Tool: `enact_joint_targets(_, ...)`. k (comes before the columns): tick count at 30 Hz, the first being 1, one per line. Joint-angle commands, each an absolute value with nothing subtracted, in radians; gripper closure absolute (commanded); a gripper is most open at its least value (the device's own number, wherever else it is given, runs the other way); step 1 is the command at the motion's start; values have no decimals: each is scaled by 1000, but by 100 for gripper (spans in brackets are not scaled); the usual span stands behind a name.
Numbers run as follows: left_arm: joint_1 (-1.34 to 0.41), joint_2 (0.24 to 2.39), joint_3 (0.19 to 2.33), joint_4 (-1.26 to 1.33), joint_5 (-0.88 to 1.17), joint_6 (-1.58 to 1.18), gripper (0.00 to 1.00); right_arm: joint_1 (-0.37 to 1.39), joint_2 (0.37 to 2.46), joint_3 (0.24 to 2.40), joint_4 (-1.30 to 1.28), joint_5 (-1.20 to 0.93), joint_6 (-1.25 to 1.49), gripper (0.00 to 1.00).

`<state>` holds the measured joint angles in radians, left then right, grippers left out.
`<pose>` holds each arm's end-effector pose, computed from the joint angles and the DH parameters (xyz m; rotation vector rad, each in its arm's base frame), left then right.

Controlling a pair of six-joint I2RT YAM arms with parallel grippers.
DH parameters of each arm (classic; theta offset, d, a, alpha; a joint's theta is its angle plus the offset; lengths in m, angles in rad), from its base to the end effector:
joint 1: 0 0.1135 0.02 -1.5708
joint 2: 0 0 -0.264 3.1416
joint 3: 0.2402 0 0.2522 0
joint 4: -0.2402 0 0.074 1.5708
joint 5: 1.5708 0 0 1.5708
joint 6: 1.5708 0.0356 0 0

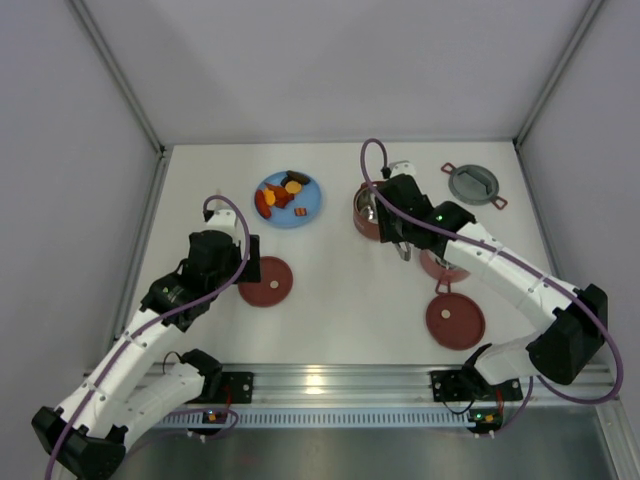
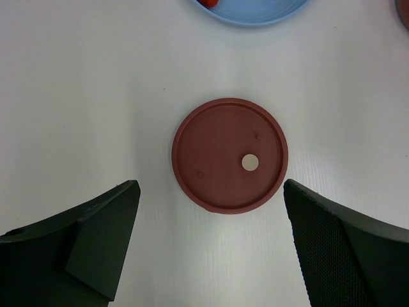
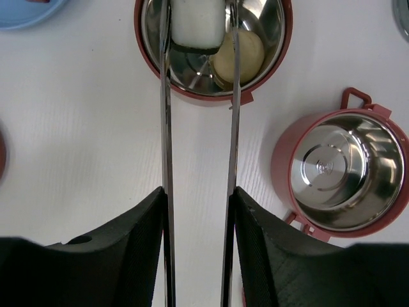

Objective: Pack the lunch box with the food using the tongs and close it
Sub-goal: Place the fake food in the packing box.

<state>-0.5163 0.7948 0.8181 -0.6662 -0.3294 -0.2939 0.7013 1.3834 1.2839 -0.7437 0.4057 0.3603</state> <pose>0.1490 -0.0713 0.3031 0.0614 2.1747 -0.0964 0.2318 0.1773 0.3286 -0.2146 2.3173 0.0356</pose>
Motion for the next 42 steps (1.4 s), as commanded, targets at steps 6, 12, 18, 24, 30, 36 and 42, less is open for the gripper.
enact_joint_targets(6,-518,799,815,-650,-325,-301,1,686,1374,1331,-681,420,357,46)
enact_joint_targets(12,-519,799,815,-649,-324,-301,1,686,1381,1376,-690,400,345,45)
enact_joint_targets(18,-519,801,813,-650,-325,-301,1,695,1472,1543,-721,342,310,46)
enact_joint_targets(24,-518,802,813,-650,-327,-301,1,712,1636,1722,-721,252,287,48)
enact_joint_targets(30,-518,807,813,-650,-330,-302,1,748,1859,1911,-706,184,269,48)
enact_joint_targets(36,-520,808,813,-650,-330,-302,1,759,2038,2060,-692,152,267,49)
enact_joint_targets(42,-519,808,813,-650,-330,-302,1,758,2132,2099,-660,127,278,50)
